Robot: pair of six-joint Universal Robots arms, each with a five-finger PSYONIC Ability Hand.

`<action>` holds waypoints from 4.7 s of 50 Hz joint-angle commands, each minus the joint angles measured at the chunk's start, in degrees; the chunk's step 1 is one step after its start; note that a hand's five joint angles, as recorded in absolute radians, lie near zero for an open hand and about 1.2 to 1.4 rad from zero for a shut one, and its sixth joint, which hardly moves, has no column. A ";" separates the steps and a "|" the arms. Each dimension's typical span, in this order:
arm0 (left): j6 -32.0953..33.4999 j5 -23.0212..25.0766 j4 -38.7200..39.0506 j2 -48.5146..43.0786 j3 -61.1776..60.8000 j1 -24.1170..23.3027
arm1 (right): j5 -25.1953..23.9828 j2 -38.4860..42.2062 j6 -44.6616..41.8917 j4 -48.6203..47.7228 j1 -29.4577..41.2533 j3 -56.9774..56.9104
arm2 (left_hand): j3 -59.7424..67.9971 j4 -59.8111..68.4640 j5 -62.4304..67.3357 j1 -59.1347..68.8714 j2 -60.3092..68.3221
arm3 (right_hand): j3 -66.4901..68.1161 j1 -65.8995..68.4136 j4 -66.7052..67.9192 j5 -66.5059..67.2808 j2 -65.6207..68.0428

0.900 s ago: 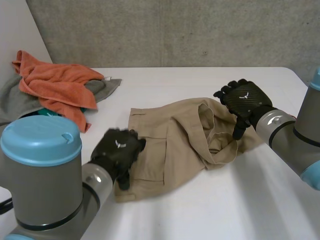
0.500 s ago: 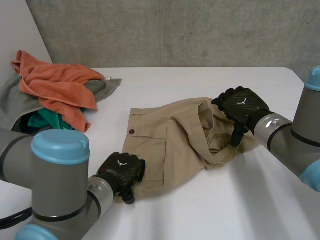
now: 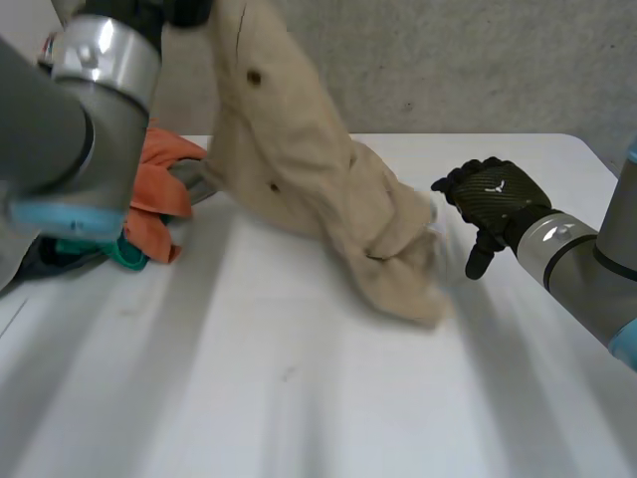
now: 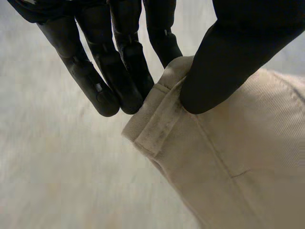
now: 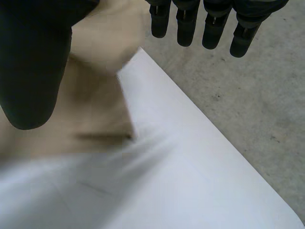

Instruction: Fold the laundry.

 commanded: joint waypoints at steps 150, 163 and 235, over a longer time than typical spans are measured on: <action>-26.92 -1.90 -16.30 -8.04 -30.07 -5.20 | 15.96 -9.27 24.97 11.86 26.85 -9.05 | -56.37 -56.90 -55.05 -53.46 -56.88 | 68.04 67.32 67.89 67.20 68.27; -35.45 -5.33 -17.27 -15.08 -20.41 -11.62 | 18.16 -10.23 27.07 12.38 26.34 -9.58 | -33.17 -33.69 -31.85 -30.26 -33.68 | 68.04 67.32 67.89 67.20 68.27; -6.28 8.03 -6.35 -32.13 35.85 7.18 | 15.61 23.95 -2.80 -26.50 12.53 -39.19 | -57.75 -58.27 -56.43 -54.83 -58.25 | -1.96 -2.68 -2.11 -2.80 -1.73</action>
